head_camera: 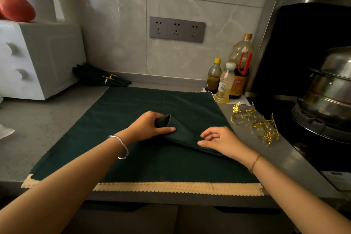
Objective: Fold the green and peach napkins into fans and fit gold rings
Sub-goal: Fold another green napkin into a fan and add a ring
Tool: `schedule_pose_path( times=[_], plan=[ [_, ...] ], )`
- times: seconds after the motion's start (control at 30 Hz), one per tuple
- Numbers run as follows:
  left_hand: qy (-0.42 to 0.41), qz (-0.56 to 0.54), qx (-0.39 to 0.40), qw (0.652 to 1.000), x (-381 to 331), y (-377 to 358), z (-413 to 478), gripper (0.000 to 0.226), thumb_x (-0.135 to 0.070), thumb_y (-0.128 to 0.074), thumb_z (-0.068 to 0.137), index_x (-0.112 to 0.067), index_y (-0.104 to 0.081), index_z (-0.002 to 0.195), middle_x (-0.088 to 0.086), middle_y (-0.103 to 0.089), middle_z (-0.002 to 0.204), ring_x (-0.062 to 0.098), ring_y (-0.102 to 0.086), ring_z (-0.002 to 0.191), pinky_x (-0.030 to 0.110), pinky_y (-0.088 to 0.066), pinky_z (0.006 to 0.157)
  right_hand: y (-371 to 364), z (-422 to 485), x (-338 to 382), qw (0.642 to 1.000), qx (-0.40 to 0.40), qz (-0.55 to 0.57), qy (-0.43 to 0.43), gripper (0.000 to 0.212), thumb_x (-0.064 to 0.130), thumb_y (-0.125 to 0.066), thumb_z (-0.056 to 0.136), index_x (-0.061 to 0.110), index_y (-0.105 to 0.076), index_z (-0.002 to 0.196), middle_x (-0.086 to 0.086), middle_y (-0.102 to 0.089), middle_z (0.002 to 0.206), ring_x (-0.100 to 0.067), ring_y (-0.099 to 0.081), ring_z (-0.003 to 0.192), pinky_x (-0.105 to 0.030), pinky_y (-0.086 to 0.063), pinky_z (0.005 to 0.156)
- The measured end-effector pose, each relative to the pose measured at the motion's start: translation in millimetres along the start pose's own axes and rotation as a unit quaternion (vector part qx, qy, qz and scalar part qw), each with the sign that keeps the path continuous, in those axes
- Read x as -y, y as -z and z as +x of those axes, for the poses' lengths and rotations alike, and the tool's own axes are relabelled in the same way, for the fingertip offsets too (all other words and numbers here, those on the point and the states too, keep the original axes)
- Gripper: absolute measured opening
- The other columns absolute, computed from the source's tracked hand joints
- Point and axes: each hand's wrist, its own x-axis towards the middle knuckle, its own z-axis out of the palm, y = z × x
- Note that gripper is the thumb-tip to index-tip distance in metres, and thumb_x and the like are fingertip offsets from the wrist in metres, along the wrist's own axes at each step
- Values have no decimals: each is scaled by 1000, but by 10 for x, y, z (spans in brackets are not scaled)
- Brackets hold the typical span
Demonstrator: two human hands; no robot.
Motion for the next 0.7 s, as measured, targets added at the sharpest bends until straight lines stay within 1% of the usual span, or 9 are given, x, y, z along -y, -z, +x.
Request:
schedule_pose_path(
  times=[0.1,0.17,0.23,0.33,0.4,0.47,0.57,0.63,0.7],
  plan=[
    [23,32,-13,999,77,-48,82,46,-54,-71,73,-10,-67,86,7,-67,76,20,-61,65,33,-50,60,16,71,9,1000,14,6,-23,19,18,-79,74,17,-65,87,-4,-67,82,-5,-60,69,-13,-49,66],
    [36,57,-15,998,102,-67,106,49,-58,-71,70,-11,-63,83,6,-65,77,22,-61,68,35,-50,62,7,99,14,999,21,-13,-21,19,18,-79,73,17,-65,86,-3,-65,79,-6,-57,68,-15,-48,65],
    [50,79,-12,996,95,-69,102,46,-59,-70,70,-17,-57,83,-2,-62,79,18,-60,73,29,-49,60,-2,114,15,999,18,-42,-12,18,22,-79,73,21,-64,82,1,-63,76,-6,-56,67,-16,-47,65],
    [45,135,-45,989,29,-52,58,55,-59,-71,70,-25,-52,109,-12,-55,99,11,-56,90,25,-47,70,4,125,8,996,2,-94,-6,19,29,-79,73,21,-64,82,2,-64,76,-6,-57,67,-18,-46,63],
    [-2,162,-82,983,-14,-57,32,65,-57,-70,72,-27,-48,125,-9,-54,114,12,-53,105,29,-49,83,9,125,22,992,-1,-127,-13,24,34,-78,73,20,-63,86,2,-66,79,-8,-60,71,-21,-49,65],
    [-87,160,-97,978,-88,-68,4,60,-51,-69,77,-28,-50,130,-7,-54,125,12,-49,117,32,-46,96,8,119,62,988,4,-153,-19,25,36,-77,75,22,-60,88,2,-67,79,-10,-62,72,-23,-49,64],
    [-174,181,-20,968,-214,-108,-46,51,-52,-64,82,-32,-53,128,-11,-57,124,6,-49,116,25,-40,101,13,123,139,979,21,-201,-20,24,37,-73,78,25,-54,86,4,-67,78,-11,-63,73,-24,-48,63],
    [-184,217,31,958,-258,-172,-76,55,-58,-61,80,-34,-51,129,-14,-55,127,3,-47,118,21,-32,102,18,140,164,977,40,-208,-30,25,37,-72,79,24,-52,87,5,-62,74,-8,-57,65,-22,-43,58],
    [-187,238,34,953,-260,-228,-88,60,-61,-61,79,-34,-50,130,-14,-53,130,4,-46,120,23,-29,104,34,157,156,981,61,-179,-44,26,36,-73,79,22,-51,86,5,-58,70,-7,-51,60,-21,-39,55]
  ],
)
